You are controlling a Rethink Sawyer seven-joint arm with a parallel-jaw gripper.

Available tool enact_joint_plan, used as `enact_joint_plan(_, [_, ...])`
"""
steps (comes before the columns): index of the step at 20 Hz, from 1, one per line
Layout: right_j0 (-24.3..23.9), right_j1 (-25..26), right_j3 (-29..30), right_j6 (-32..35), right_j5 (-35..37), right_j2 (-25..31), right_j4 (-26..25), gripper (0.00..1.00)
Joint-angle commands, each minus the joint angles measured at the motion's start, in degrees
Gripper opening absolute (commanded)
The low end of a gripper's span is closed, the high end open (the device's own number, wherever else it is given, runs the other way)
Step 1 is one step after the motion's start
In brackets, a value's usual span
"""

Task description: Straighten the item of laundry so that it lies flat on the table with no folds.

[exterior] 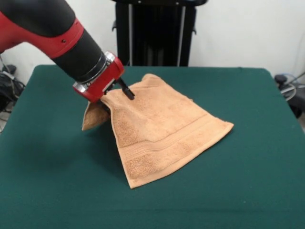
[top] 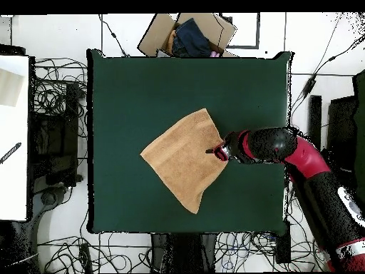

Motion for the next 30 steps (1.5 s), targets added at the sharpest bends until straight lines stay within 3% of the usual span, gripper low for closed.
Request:
enact_joint_plan(1, [0.9,2.8,2.7,5.4,-1.0,-4.4,0.4,1.00])
enact_joint_plan(12, [0.9,7.9,0.9,3.6,-6.2,-3.3,-0.8,1.00])
enact_joint_plan(23, [1.0,15.3,-7.1,-2.2,-3.0,-3.4,-1.5,1.00])
enact_joint_plan(30, [1.7,16.7,-10.8,-3.6,-0.1,-3.2,-1.7,1.00])
